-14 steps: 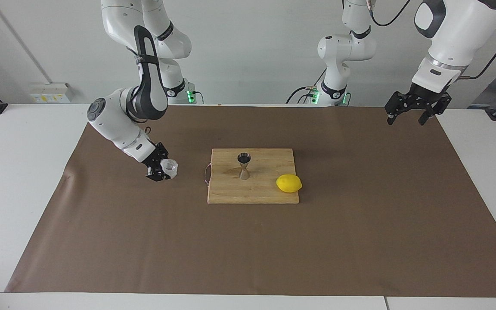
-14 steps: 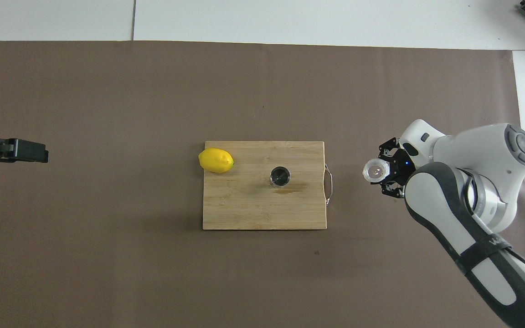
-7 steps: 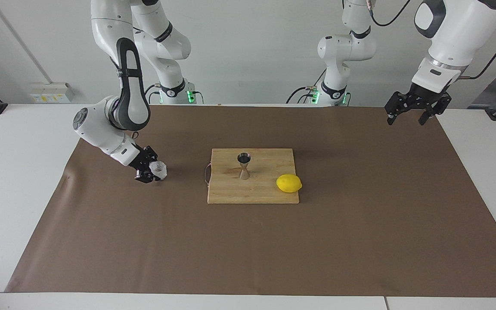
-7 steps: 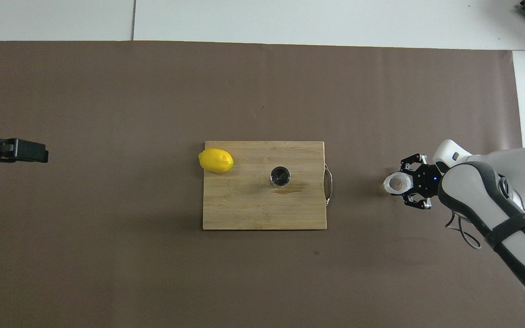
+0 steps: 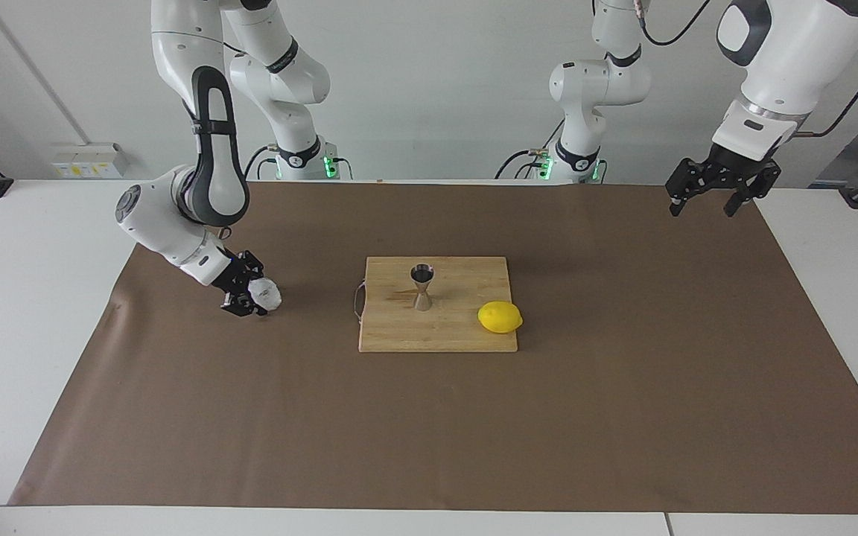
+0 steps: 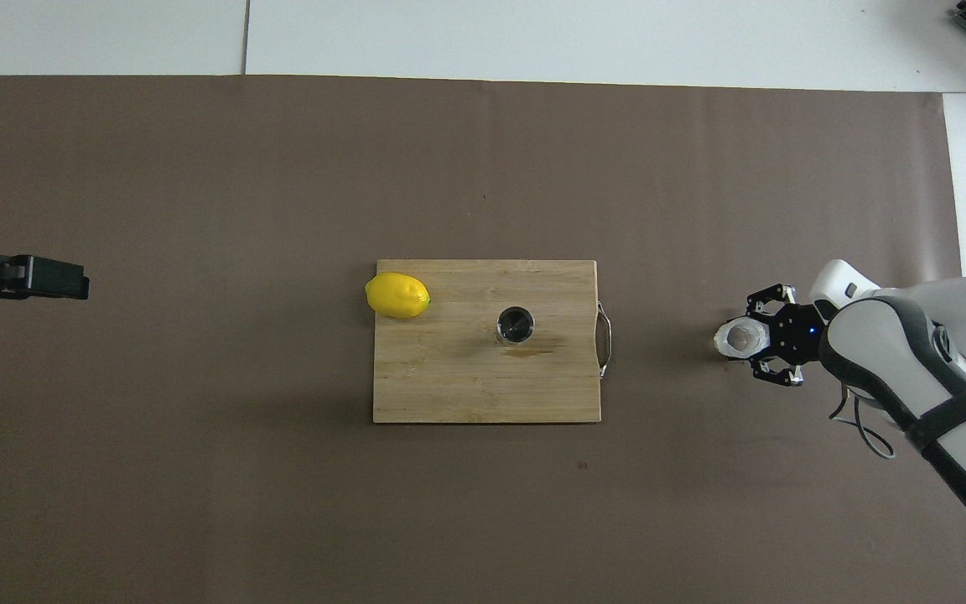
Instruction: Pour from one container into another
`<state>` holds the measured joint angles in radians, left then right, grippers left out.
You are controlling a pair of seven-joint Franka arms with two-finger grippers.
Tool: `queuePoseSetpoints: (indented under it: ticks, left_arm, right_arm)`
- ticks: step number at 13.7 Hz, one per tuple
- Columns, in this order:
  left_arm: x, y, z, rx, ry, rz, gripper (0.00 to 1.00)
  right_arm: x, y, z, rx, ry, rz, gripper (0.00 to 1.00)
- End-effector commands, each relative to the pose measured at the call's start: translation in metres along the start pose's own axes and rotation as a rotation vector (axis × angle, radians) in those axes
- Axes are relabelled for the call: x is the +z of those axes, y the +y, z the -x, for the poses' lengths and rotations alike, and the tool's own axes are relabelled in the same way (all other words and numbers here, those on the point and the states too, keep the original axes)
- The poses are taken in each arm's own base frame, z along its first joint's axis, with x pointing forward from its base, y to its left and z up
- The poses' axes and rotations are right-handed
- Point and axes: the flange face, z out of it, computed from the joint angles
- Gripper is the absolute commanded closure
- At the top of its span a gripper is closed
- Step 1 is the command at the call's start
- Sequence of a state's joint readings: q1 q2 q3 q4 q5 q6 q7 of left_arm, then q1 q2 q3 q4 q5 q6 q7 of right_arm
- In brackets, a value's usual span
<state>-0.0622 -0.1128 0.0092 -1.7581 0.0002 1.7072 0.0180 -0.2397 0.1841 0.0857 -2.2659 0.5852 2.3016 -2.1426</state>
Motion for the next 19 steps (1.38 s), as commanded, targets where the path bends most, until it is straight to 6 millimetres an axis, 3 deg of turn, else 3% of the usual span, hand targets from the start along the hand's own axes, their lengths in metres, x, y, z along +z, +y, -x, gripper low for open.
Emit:
queuePoseSetpoints:
  ticks: [1,6,9,15,19]
  left_arm:
    - [-0.004,-0.001,0.005,-0.002,-0.001,-0.012,0.00]
    - [-0.004,-0.001,0.005,-0.002,-0.001,-0.012,0.00]
    - [-0.004,-0.001,0.005,-0.002,-0.001,-0.012,0.00]
    - [-0.004,-0.001,0.005,0.000,-0.001,-0.012,0.00]
    - [-0.004,-0.001,0.005,-0.002,-0.001,-0.012,0.00]
  right_arm:
    - [-0.012,0.000,-0.003,-0.012,0.004,0.033,0.00]
    - [-0.062,0.002,-0.028,0.142,-0.008,0.096,0.00]
    - [-0.079,-0.002,-0.042,0.285,-0.013,0.068,0.00]
    - [-0.141,0.034,-0.082,0.593,-0.188,0.136,0.00]
    - [-0.182,0.059,-0.140,0.809,-0.219,0.278,0.00]
